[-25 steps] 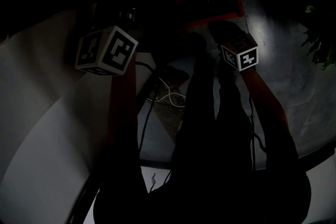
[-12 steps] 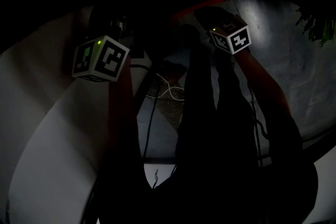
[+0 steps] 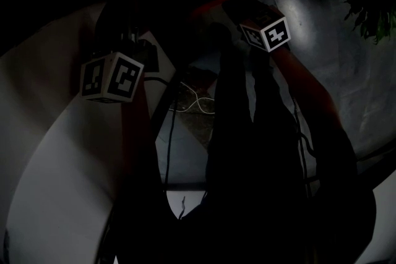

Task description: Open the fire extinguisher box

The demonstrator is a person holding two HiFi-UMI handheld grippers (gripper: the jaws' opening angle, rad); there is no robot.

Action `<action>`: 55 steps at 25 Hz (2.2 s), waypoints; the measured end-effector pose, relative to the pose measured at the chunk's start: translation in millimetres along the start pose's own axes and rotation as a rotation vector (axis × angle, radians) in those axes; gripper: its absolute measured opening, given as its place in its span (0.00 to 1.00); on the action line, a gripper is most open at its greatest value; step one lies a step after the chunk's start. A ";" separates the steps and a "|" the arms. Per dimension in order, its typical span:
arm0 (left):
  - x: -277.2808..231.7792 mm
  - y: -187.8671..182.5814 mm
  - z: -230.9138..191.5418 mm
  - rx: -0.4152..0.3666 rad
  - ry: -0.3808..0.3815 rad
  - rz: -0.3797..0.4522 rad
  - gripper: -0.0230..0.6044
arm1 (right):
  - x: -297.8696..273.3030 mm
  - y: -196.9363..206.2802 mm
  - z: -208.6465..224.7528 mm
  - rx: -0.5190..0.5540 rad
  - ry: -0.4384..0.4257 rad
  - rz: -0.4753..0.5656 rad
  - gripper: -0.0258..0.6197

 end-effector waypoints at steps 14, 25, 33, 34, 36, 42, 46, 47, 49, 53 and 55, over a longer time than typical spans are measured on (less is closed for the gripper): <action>46.9 5.1 20.9 -0.044 0.033 -0.012 0.04 | 3.5 -1.6 -1.2 -0.010 0.013 0.032 0.04; 94.1 19.1 20.2 -0.030 -0.026 -0.010 0.04 | 0.8 -2.1 -0.3 -0.016 0.027 0.009 0.04; 112.0 15.0 33.1 -0.089 -0.038 0.023 0.04 | 0.2 -1.9 -1.6 -0.002 0.021 0.001 0.04; 114.4 15.0 34.6 -0.089 -0.039 0.026 0.04 | 0.1 -1.7 -1.8 0.000 0.022 0.000 0.04; 119.9 16.0 37.9 -0.091 -0.041 0.028 0.04 | 0.3 -1.3 -2.0 0.007 0.025 -0.003 0.04; 138.2 23.8 42.3 -0.079 -0.066 0.021 0.04 | -1.1 -1.8 -2.3 0.029 0.023 -0.016 0.04; 145.8 28.3 49.8 -0.076 -0.074 0.013 0.04 | -0.4 0.5 -4.0 0.033 0.014 -0.027 0.04; 146.4 28.4 51.5 -0.074 -0.069 0.011 0.04 | -0.8 -0.1 -3.7 0.029 0.011 -0.023 0.04; 145.0 25.0 52.3 -0.068 -0.041 0.025 0.04 | -4.9 -4.3 -2.1 0.015 0.013 -0.012 0.04; 144.7 25.0 49.1 -0.077 -0.009 0.028 0.04 | -11.8 0.3 -4.5 0.001 0.028 -0.029 0.04; 143.0 26.1 51.6 -0.084 -0.015 0.020 0.04 | -10.5 1.4 -4.5 0.008 0.026 -0.038 0.04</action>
Point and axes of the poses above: the fingertips, and each gripper's own axes: x backward along the fingers, z to its right, y out of its underside, the point moved 3 cm from there along x, backward along the fingers, and after that the axes turned 13 degrees about z, right-handed, at the moved point
